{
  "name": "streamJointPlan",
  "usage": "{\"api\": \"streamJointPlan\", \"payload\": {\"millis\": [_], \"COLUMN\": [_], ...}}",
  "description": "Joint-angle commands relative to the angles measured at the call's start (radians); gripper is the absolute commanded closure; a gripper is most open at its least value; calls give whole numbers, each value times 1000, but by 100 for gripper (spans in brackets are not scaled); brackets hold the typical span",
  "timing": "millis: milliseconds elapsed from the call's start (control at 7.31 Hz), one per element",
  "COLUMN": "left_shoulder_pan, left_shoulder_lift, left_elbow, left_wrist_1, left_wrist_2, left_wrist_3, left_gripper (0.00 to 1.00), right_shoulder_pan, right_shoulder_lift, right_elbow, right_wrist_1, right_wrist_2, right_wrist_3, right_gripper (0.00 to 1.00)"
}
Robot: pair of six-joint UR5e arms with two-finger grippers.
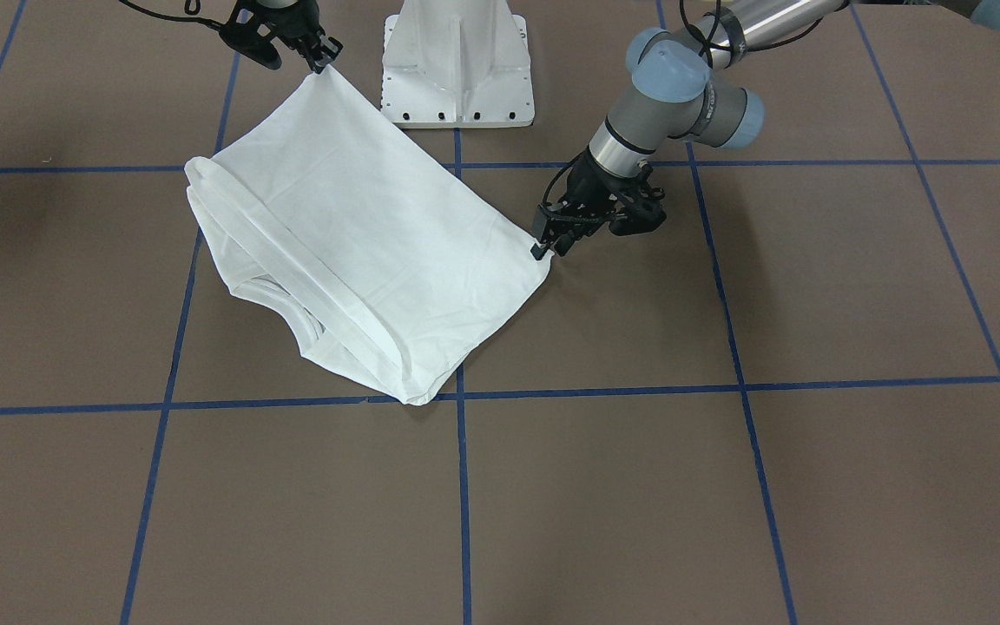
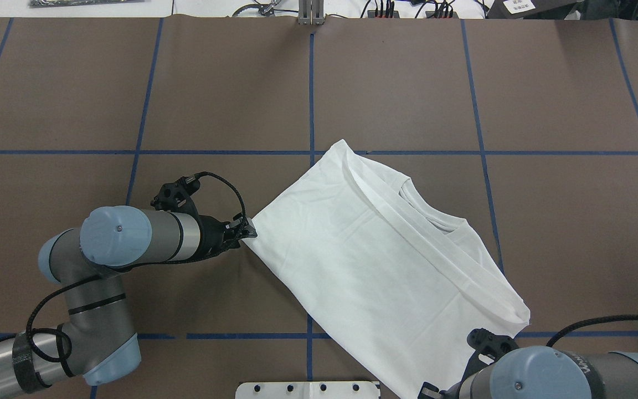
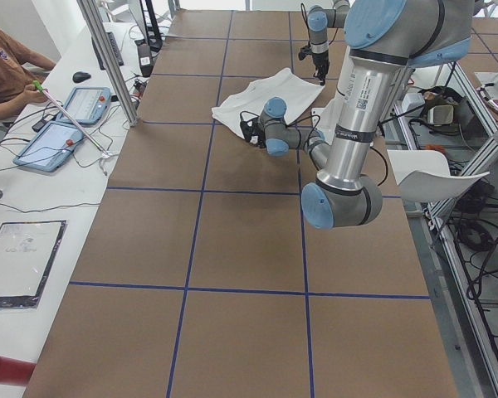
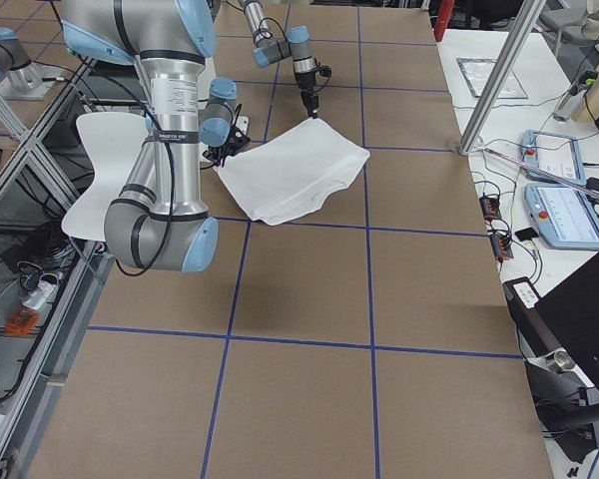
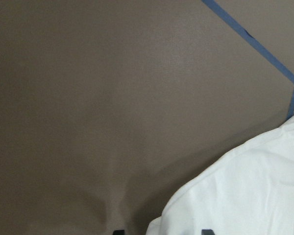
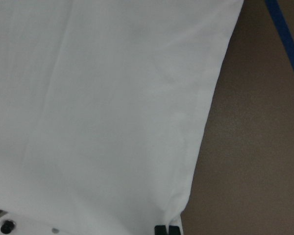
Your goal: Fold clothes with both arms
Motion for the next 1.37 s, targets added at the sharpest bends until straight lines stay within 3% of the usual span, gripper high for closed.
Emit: {"api": "streamJointPlan", "payload": {"millis": [0, 547, 684, 821, 1231], "left_shoulder_pan": [1, 1, 1, 1, -4], "left_shoulder_lift": [4, 4, 3, 1, 1], "left_elbow": [3, 12, 12, 12, 10], "left_wrist_1": [0, 0, 0, 0, 0], "left_wrist_2": [0, 0, -1, -1, -1], "left_wrist_3": [0, 0, 0, 0, 5], "left_gripper": [58, 61, 74, 100, 100], "right_shoulder_pan": [2, 0, 0, 0, -3], "right_shoulder_lift": [-1, -1, -1, -1, -1], "right_elbow": [7, 7, 7, 7, 7], "right_wrist_1": [0, 0, 0, 0, 0], "right_wrist_2": [0, 0, 0, 0, -2], "right_wrist_3": [0, 0, 0, 0, 21], "right_gripper": [100, 100, 100, 100, 100]}}
